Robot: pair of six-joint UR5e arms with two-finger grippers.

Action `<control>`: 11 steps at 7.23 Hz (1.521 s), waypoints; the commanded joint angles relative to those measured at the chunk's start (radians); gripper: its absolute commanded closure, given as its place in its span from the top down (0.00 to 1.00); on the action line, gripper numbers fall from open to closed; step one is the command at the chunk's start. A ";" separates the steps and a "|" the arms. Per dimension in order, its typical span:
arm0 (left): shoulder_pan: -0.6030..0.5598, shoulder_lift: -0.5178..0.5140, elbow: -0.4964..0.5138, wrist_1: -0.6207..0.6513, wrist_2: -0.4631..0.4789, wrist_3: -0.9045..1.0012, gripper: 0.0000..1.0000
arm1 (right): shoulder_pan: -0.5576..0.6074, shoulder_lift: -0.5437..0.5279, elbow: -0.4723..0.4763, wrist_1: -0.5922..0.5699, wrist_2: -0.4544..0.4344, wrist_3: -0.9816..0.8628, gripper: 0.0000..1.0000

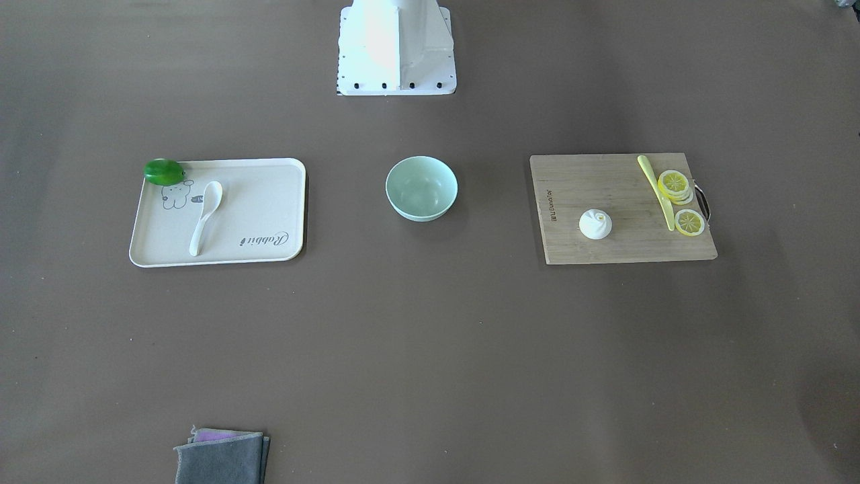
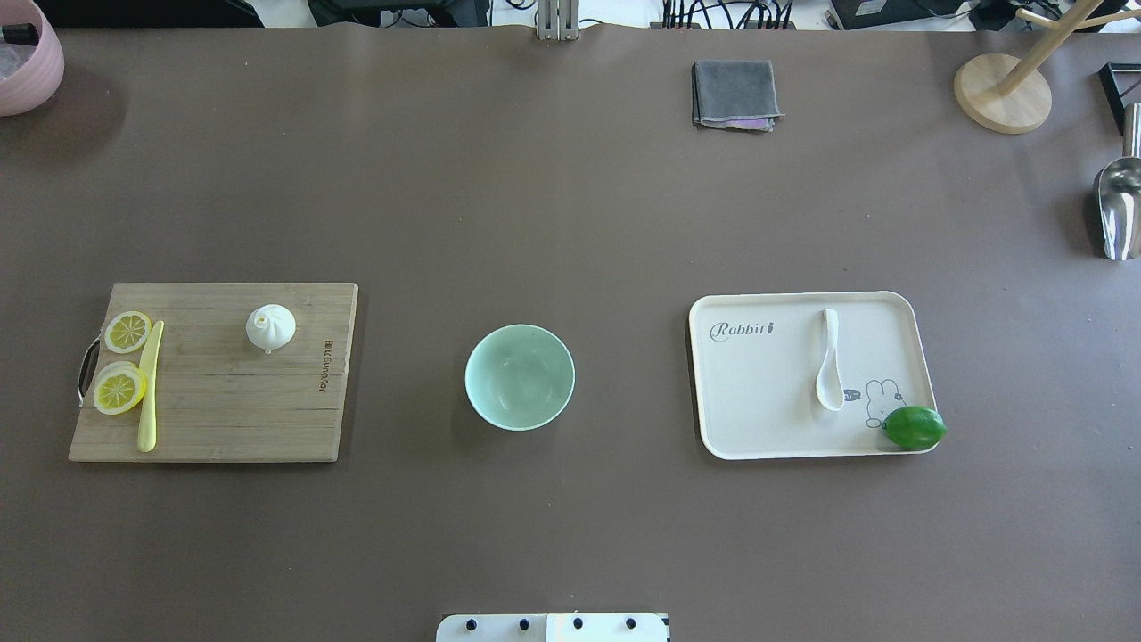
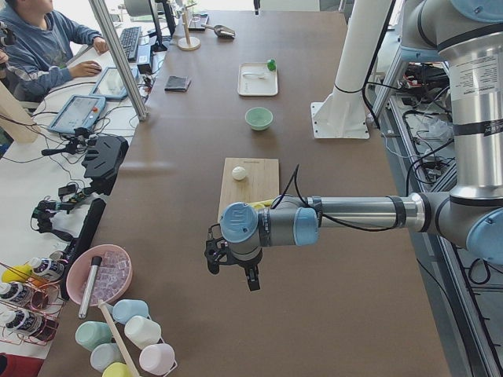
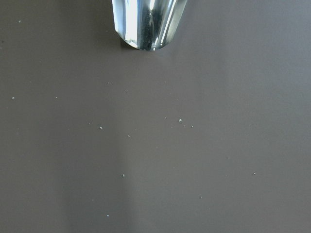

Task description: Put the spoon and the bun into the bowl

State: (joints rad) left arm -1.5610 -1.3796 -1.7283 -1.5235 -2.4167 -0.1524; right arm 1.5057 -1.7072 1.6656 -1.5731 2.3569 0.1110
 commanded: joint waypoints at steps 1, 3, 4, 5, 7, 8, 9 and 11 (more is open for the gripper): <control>0.001 -0.004 -0.002 -0.004 -0.004 -0.030 0.98 | -0.001 0.000 -0.003 0.001 0.025 0.003 1.00; 0.003 -0.010 -0.002 -0.004 -0.004 -0.030 0.98 | -0.040 0.012 -0.001 0.002 0.031 0.106 1.00; 0.006 -0.013 -0.004 -0.001 -0.004 -0.033 0.98 | -0.068 0.014 0.011 0.002 0.039 0.111 1.00; 0.009 -0.021 -0.002 -0.003 -0.004 -0.035 0.98 | -0.111 0.015 0.016 0.005 0.083 0.163 1.00; 0.009 -0.032 -0.002 -0.004 -0.004 -0.032 0.98 | -0.300 0.111 0.074 0.005 0.079 0.487 0.99; 0.009 -0.032 -0.004 -0.006 -0.004 -0.030 0.98 | -0.387 0.188 0.089 0.005 0.052 0.629 0.99; 0.010 -0.032 -0.002 -0.006 -0.004 -0.027 0.98 | -0.469 0.236 0.104 0.005 0.032 0.716 0.98; 0.010 -0.032 0.004 -0.006 -0.004 -0.022 0.98 | -0.617 0.259 0.166 0.010 -0.043 0.800 0.95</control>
State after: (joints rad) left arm -1.5511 -1.4112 -1.7283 -1.5293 -2.4206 -0.1781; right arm 0.9785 -1.4718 1.7989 -1.5660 2.3530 0.8449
